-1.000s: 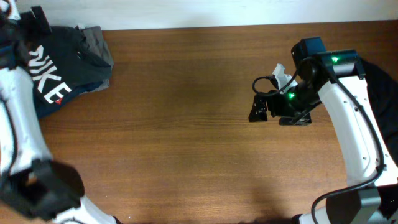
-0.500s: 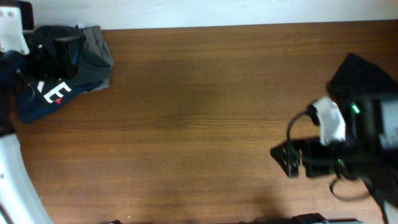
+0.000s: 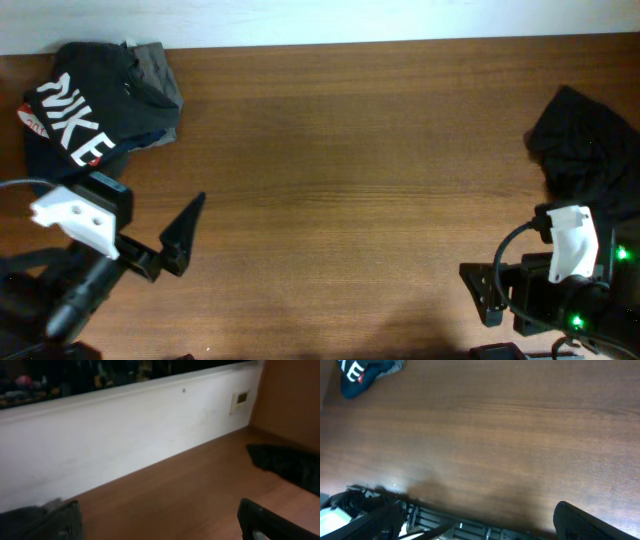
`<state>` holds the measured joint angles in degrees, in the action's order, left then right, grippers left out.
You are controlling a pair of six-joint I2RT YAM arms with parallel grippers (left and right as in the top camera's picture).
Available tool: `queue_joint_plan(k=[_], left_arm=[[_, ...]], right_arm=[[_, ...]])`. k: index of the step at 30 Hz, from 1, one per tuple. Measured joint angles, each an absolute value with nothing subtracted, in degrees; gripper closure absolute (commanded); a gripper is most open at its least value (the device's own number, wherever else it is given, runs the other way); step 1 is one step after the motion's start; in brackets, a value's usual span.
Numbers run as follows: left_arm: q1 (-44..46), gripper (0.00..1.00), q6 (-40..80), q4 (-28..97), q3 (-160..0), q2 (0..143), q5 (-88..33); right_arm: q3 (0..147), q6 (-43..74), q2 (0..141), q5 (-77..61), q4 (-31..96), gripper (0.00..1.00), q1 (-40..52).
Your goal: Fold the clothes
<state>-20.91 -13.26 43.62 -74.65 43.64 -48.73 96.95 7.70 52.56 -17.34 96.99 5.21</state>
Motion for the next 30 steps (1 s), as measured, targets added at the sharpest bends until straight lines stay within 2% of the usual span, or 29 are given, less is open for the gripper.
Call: queue_joint_plan(k=[6,13,19,21,30], left_arm=[[-19.6,0.01,-8.8,36.3,-63.7,42.8,-51.5],[-5.3,0.01,-6.1,31.2,-62.2,45.1,-51.6],[9.2,0.01,-5.9,31.0,-62.1,45.5,-45.3],[11.5,0.01,-5.9,31.0,-62.1,45.6,-44.3],[13.2,0.01,-5.9,34.0,-62.1,46.9,-42.7]], right_arm=[[93.1,13.8,45.9,-11.3,96.9,0.01,5.2],[88.8,18.0,34.7,-8.5,95.6,0.01,5.2],[88.8,20.5,33.0,-8.2,95.6,0.00,5.2],[88.8,20.8,32.9,-8.2,95.6,0.03,5.2],[88.5,20.9,29.7,-6.9,95.4,0.01,5.2]])
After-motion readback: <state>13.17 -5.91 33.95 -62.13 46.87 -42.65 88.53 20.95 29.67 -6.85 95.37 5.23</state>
